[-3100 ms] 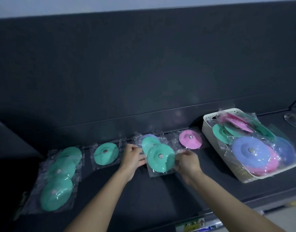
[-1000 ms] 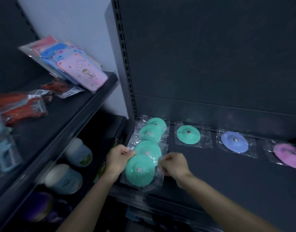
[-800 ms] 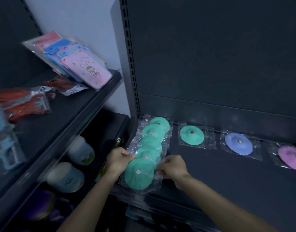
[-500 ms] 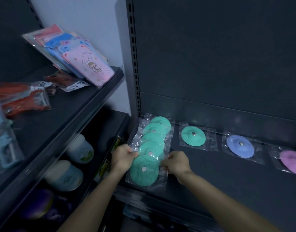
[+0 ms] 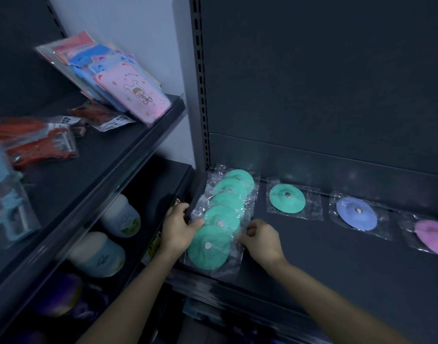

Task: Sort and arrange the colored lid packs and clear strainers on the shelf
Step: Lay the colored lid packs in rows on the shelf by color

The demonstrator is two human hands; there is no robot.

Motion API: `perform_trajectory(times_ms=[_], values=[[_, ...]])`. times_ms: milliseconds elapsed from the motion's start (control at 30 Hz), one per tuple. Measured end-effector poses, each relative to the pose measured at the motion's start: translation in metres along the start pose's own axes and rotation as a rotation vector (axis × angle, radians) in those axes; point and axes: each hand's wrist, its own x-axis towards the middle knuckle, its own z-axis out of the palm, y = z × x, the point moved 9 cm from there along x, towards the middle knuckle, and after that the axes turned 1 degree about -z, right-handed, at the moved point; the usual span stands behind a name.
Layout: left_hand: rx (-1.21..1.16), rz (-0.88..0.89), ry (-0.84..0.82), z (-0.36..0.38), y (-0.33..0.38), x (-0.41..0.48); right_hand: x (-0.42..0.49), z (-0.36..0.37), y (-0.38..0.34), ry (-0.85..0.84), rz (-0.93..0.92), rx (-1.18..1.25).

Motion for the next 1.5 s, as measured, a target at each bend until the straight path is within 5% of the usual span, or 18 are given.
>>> perform_trajectory(times_ms=[233, 600, 867, 1133, 1500], values=[[-0.021, 0.122, -0.251, 0.023, 0.008, -0.007, -0.015, 0.009, -0.021, -0.104, -0.212, -0.022], [0.068, 0.141, -0.247, 0.019, 0.013, -0.002, -0.005, 0.026, -0.013, -0.096, -0.197, -0.112], [0.309, 0.434, -0.281, 0.039, 0.063, -0.002, 0.015, -0.027, -0.031, 0.069, -0.306, -0.128], [0.099, 0.109, -0.246, 0.045, 0.066, 0.054, 0.059, -0.043, -0.029, 0.090, -0.185, -0.120], [0.068, 0.013, -0.302, 0.056, 0.052, 0.069, 0.075, -0.033, -0.020, 0.062, -0.042, 0.029]])
